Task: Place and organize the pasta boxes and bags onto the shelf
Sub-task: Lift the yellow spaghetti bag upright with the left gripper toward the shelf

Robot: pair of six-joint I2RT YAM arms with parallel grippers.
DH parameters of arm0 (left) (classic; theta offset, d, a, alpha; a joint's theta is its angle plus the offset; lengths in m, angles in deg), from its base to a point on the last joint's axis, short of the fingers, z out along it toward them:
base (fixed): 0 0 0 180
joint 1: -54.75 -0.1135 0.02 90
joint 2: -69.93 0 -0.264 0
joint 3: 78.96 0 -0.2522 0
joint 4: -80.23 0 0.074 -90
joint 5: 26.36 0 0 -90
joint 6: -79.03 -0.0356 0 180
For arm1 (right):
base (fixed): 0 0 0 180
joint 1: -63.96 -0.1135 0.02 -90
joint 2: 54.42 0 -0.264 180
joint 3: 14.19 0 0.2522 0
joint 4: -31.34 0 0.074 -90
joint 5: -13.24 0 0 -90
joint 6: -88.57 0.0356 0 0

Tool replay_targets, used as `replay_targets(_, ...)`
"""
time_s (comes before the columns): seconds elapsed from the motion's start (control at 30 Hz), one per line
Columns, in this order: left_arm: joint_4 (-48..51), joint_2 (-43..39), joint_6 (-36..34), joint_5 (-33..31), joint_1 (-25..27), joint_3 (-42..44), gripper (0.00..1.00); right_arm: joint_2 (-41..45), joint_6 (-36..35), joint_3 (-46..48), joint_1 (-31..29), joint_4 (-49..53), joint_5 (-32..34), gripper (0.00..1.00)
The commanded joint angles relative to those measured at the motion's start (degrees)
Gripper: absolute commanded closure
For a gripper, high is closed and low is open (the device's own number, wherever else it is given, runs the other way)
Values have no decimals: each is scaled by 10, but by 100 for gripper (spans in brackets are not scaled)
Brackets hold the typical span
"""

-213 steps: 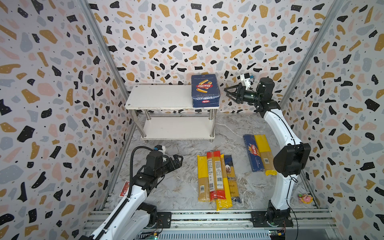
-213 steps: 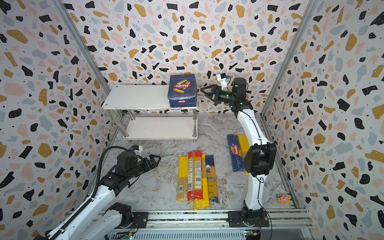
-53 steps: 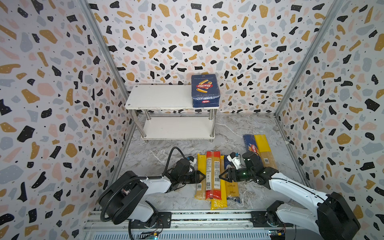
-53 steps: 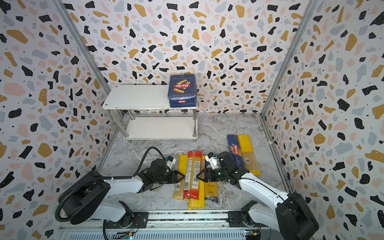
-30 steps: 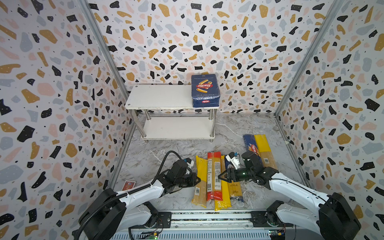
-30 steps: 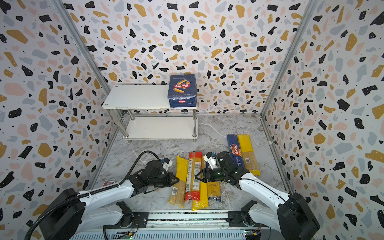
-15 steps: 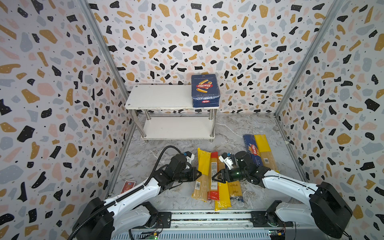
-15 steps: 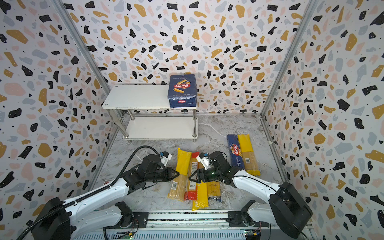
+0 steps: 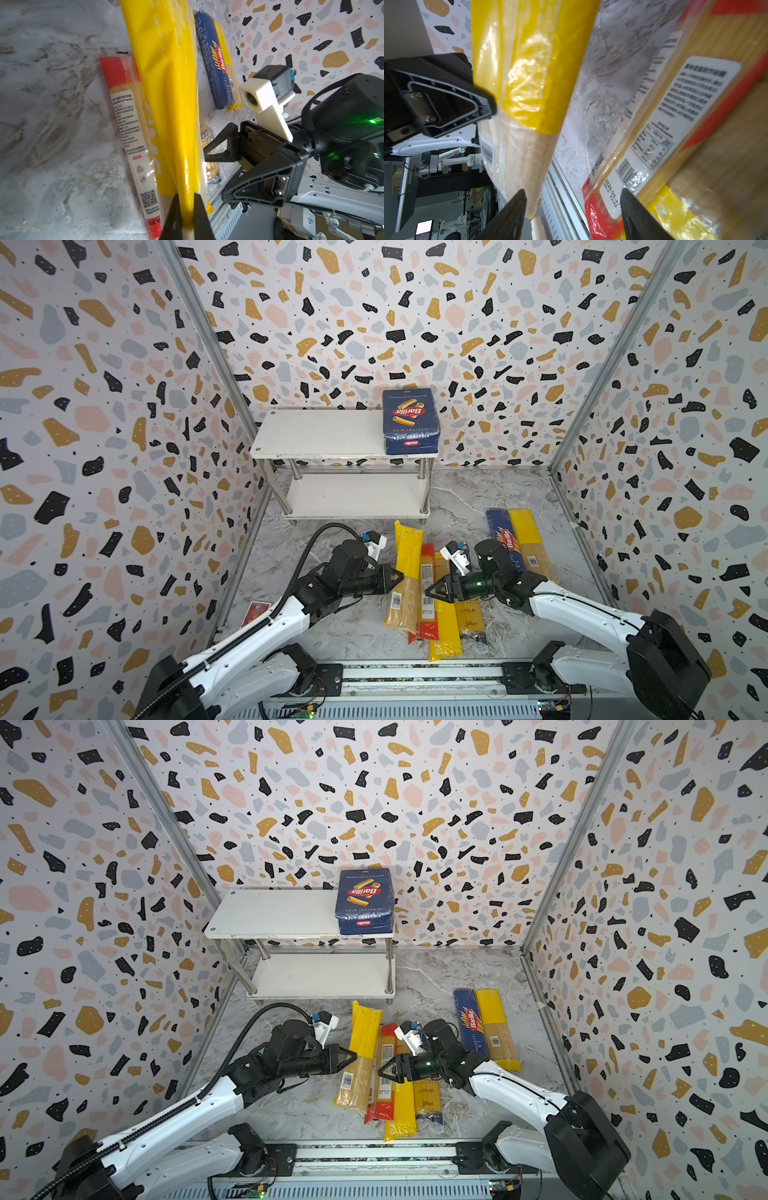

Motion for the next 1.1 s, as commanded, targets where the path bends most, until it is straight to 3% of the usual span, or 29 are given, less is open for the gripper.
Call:
replay_targets(0.0, -37, -38, -11, -4, -5, -58, 100, 17, -15, -13, 11, 21, -12, 28)
replay_targets(0.37, 56, -56, -45, -52, -13, -184, 100, 40, -18, -30, 11, 35, -20, 28)
replay_targets(1.07, 186, 4, -117, -125, -61, -409, 100, 64, -35, -42, 19, 62, -31, 28)
